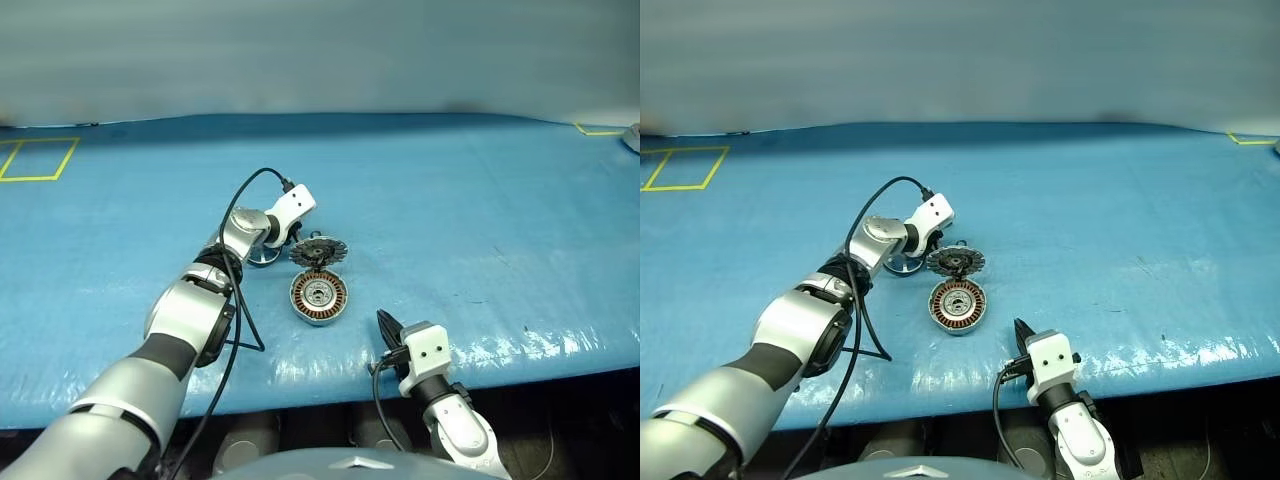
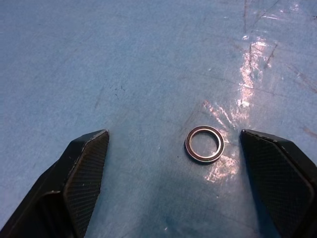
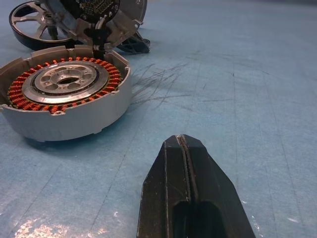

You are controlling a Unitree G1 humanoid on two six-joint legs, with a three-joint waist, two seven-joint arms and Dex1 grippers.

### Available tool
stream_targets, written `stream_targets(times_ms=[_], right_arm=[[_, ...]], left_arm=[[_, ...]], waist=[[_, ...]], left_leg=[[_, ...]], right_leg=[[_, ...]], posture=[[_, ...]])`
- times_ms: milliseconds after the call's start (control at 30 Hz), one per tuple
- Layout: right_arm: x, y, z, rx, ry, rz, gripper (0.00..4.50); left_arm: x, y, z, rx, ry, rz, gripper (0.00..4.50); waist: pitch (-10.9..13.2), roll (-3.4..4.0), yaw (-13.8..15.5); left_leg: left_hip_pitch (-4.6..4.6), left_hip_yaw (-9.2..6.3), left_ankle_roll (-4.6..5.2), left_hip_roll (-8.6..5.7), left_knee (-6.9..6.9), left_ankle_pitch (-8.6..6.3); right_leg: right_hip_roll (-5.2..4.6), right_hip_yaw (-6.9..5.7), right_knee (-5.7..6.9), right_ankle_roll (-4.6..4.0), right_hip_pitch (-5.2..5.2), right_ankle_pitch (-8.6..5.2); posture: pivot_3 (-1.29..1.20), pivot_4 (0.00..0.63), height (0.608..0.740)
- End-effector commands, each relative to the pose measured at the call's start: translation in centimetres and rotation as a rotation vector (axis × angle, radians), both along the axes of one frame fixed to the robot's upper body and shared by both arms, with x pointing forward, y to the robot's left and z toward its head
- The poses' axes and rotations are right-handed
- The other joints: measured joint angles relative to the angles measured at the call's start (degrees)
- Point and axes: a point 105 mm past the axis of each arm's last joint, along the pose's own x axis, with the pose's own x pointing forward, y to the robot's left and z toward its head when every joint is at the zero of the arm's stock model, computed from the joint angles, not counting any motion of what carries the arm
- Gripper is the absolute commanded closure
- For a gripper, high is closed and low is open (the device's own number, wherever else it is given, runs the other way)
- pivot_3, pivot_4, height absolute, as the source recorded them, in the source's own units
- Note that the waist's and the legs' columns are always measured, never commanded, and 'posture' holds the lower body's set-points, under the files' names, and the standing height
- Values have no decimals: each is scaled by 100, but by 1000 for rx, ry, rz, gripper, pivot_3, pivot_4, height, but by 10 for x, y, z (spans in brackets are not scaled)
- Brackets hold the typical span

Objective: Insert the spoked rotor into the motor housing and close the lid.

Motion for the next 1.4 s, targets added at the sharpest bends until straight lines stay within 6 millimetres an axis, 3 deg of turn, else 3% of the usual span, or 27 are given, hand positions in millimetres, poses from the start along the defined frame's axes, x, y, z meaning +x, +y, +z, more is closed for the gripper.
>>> stream_targets(times_ms=[33, 333, 700, 967, 1000, 1167, 1300, 1400], right_arm=[[2, -2, 5, -2, -20, -3, 4491], [6, 0, 5, -9, -24, 9, 4491], [6, 0, 4, -8, -18, -3, 4500], [8, 0, 3, -13, -12, -1, 4500], [8, 0, 3, -13, -12, 0, 4500], [9, 1, 3, -19, -9, 7, 4500], [11, 1, 3, -18, -9, 11, 4500], [12, 2, 3, -16, -8, 19, 4500]], left_arm=[[-2, -4, -2, 12, 3, -13, 0], [-1, -11, 1, 20, -10, -30, 0], [-1, -7, -3, 44, 4, -10, 3526], [-2, -2, -6, 58, 23, -4, 3526], [-2, -2, -6, 56, 24, -1, 3772], [0, -2, -3, 26, 23, 11, 3822], [7, -5, 17, -63, -8, 31, 3822], [20, 0, 52, -178, -71, 70, 3822]], waist=[[0, 0, 7], [0, 0, 10], [0, 1, -3], [-1, 1, -14], [-1, 1, -16], [-1, 1, -22], [0, 1, -28], [1, 1, -33]], left_leg=[[0, 0, 0, 0, 3, 0], [0, 0, 7, -3, 37, -4], [2, -1, 17, -4, 74, -10], [5, -1, 18, -4, 74, -11], [6, -1, 18, -4, 74, -11], [7, -1, 18, -4, 75, -11], [8, -1, 18, -4, 75, -11], [6, -1, 18, -4, 74, -11]], right_leg=[[0, 0, 0, 1, 2, 1], [1, 0, 6, 11, 17, 6], [3, 0, 9, 26, 37, 15], [3, 0, 9, 26, 41, 16], [3, 0, 9, 26, 41, 15], [3, 0, 9, 26, 42, 16], [3, 0, 9, 26, 42, 16], [3, 0, 8, 26, 39, 16]], posture=[[0, 150, 740], [0, 150, 740], [0, 150, 740], [0, 150, 740], [0, 150, 740], [0, 150, 740], [0, 150, 740], [0, 150, 740]])
